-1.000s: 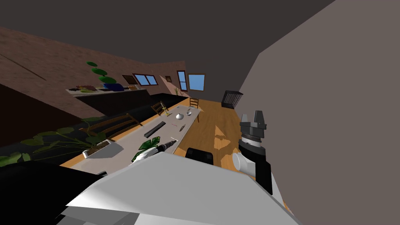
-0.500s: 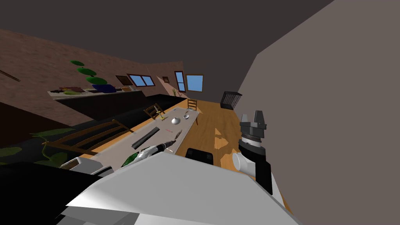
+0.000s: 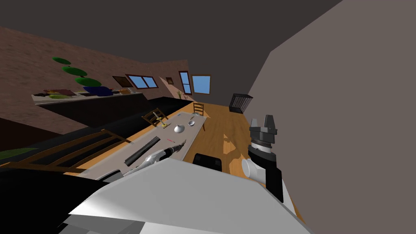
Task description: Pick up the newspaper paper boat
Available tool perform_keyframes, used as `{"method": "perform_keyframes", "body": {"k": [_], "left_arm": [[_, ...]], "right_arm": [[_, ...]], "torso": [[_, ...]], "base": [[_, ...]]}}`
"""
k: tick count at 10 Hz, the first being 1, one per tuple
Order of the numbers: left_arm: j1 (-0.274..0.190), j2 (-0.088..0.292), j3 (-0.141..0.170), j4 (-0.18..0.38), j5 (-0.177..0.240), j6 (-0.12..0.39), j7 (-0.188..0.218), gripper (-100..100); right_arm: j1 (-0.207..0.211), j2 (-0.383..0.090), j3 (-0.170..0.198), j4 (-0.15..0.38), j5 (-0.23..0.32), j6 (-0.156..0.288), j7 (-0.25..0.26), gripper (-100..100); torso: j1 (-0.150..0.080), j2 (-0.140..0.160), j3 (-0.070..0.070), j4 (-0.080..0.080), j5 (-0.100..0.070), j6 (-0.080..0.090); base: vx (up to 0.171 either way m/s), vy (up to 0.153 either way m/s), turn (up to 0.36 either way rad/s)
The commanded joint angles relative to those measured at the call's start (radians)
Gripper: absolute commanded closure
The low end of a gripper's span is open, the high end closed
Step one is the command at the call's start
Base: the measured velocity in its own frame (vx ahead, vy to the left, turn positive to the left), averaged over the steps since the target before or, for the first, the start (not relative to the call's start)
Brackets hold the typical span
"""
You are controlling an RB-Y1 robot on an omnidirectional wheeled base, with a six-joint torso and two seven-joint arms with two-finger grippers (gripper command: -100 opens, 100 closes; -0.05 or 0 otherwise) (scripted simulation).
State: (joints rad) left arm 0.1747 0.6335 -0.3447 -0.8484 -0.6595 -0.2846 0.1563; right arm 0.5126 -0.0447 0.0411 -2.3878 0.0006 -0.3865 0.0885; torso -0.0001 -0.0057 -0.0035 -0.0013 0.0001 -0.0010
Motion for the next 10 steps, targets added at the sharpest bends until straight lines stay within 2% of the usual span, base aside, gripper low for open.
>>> {"method": "perform_keyframes", "body": {"k": [1,4,5,6,10], "left_arm": [[-0.015,-0.028,0.007,0.018,0.006,0.010,-0.024,-100],[-0.049,-0.092,0.022,0.061,0.019,0.035,-0.080,-100],[-0.041,-0.080,0.022,0.055,0.016,0.024,-0.068,-100],[-0.043,-0.082,0.023,0.057,0.016,0.026,-0.073,100],[-0.043,-0.083,0.022,0.055,0.016,0.023,-0.073,100]], "right_arm": [[0.000,0.000,0.000,0.000,0.000,0.000,0.000,0],[0.000,0.000,0.000,0.000,0.000,0.000,0.000,0],[0.000,0.000,0.000,0.000,0.000,0.000,0.000,0],[0.000,0.000,0.000,0.000,0.000,0.000,0.000,0],[0.000,0.000,0.000,0.000,0.000,0.000,0.000,0]], "torso": [[0.000,0.000,0.000,0.000,0.000,0.000],[0.005,0.006,0.003,0.001,0.001,0.000],[0.006,0.006,0.004,0.001,0.001,0.000],[0.003,0.006,0.003,0.001,0.001,0.000],[0.004,0.003,0.001,0.000,0.001,-0.001]], "base": [[0.006,0.033,-0.037],[-0.017,0.077,-0.049],[-0.010,0.040,-0.017],[-0.001,0.008,0.001],[0.000,0.000,0.000]]}}
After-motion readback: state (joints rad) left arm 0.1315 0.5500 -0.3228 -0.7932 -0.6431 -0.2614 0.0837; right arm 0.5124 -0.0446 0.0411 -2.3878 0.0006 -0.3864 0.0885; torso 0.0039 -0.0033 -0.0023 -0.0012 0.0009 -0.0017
